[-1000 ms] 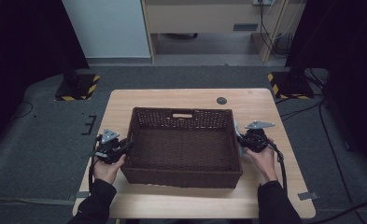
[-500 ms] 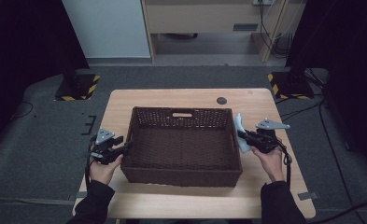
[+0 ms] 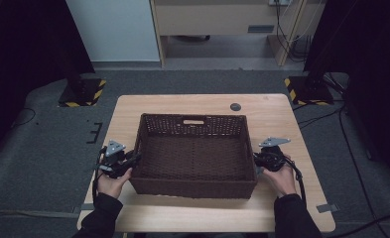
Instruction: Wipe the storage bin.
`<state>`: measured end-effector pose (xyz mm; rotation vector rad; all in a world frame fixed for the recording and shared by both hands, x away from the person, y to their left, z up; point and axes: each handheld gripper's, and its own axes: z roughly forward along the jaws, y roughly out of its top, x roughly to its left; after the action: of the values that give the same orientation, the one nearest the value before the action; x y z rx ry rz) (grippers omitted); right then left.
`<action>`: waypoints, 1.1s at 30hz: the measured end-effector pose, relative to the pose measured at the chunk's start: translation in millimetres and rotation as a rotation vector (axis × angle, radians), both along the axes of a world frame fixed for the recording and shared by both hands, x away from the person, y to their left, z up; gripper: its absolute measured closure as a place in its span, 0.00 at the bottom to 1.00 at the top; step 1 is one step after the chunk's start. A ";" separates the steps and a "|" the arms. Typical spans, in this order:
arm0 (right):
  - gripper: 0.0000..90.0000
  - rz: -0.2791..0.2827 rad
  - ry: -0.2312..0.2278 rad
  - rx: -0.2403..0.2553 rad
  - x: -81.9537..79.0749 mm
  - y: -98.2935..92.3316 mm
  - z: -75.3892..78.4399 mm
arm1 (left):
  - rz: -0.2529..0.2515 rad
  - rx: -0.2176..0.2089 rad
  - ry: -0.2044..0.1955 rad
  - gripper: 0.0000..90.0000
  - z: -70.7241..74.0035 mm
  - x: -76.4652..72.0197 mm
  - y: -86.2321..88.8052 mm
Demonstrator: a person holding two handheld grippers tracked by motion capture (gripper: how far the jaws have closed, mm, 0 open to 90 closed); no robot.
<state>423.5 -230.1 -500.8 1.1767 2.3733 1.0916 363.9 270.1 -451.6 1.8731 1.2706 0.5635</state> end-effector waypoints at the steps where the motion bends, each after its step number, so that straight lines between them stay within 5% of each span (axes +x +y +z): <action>1: 0.93 0.000 0.000 0.000 0.0 0.0 0.0 | 0.009 -0.001 -0.002 0.76 0.0 -0.4 -0.9; 4: 0.93 0.004 0.009 -0.015 -0.3 2.6 -1.1 | 0.023 0.001 -0.009 0.78 0.0 -1.5 -2.1; 6: 0.93 -0.008 -0.028 0.028 -2.4 -0.7 9.1 | 0.027 0.012 -0.011 0.79 0.7 -1.7 -3.2; 7: 0.93 -0.019 -0.097 0.094 -5.3 -7.6 24.5 | 0.030 0.010 -0.012 0.79 0.7 -0.9 -3.3; 13: 0.93 0.006 -0.189 0.134 -14.4 -13.9 46.1 | 0.035 0.003 -0.013 0.79 0.2 6.3 -1.7; 22: 0.93 0.039 -0.025 -0.026 -0.6 3.8 4.1 | 0.024 -0.001 -0.018 0.77 -0.1 12.7 0.2; 26: 0.93 0.039 0.019 -0.033 2.4 5.8 -7.3 | 0.020 -0.005 -0.032 0.71 -0.6 12.2 2.8; 29: 0.93 0.022 -0.017 -0.009 -1.4 0.9 2.3 | 0.009 -0.005 -0.039 0.65 -0.3 10.1 4.2; 33: 0.93 0.003 -0.186 0.125 -16.4 -14.0 40.3 | -0.014 0.008 -0.049 0.57 1.3 7.3 4.4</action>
<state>407.0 -244.2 -460.6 1.0598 2.1940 1.3062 371.3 274.5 -450.3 1.8621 1.2242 0.6050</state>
